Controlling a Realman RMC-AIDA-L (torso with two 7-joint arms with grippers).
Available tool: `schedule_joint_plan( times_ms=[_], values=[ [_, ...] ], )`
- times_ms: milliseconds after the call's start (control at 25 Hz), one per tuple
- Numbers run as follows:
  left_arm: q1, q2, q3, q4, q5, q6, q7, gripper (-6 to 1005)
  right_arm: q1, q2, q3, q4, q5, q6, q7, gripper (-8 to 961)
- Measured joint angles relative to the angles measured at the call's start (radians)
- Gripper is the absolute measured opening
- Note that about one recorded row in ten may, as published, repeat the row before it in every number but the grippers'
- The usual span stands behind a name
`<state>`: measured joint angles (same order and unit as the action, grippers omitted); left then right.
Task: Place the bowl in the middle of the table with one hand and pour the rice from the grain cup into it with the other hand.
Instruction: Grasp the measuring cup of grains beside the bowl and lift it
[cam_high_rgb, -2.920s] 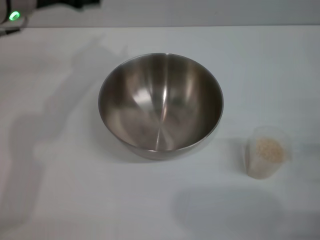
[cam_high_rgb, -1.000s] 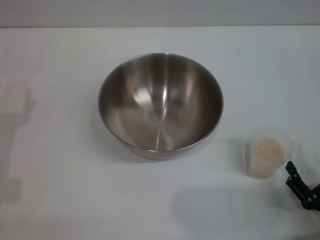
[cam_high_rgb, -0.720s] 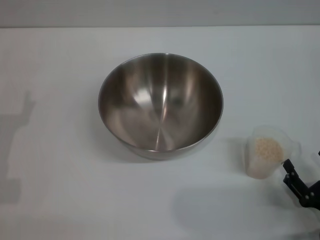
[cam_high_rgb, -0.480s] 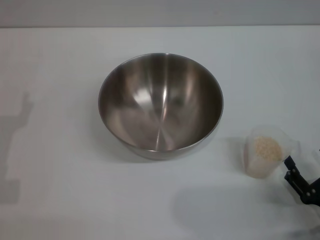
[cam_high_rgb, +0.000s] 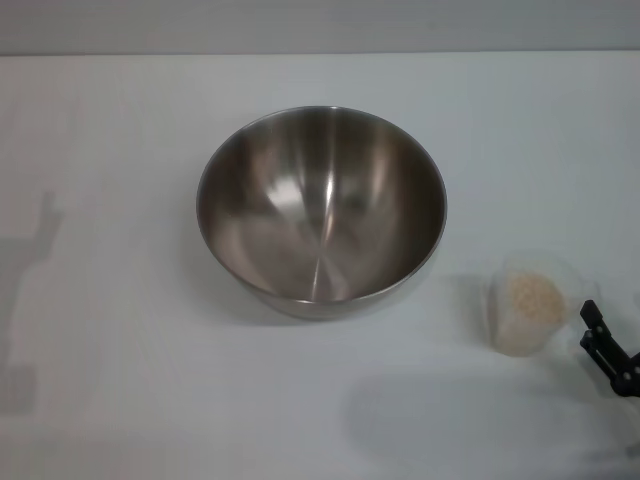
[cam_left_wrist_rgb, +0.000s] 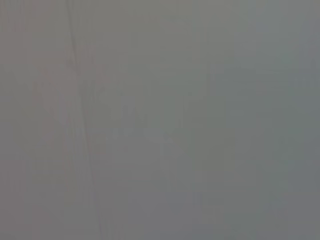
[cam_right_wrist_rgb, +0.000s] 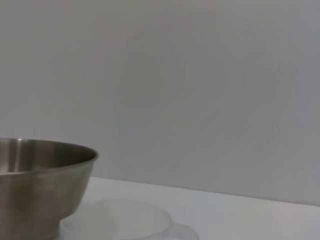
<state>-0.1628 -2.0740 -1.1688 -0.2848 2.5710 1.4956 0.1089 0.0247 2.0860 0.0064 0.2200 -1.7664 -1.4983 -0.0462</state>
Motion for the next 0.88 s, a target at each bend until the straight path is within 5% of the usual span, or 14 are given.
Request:
schedule_joint_plan(
  times_ms=[880],
  values=[
    [0.02, 0.0, 0.0, 0.029, 0.0, -0.002, 0.0, 859, 0.064, -0.001, 0.02, -0.005, 0.001, 0.031, 0.003, 831]
  ],
)
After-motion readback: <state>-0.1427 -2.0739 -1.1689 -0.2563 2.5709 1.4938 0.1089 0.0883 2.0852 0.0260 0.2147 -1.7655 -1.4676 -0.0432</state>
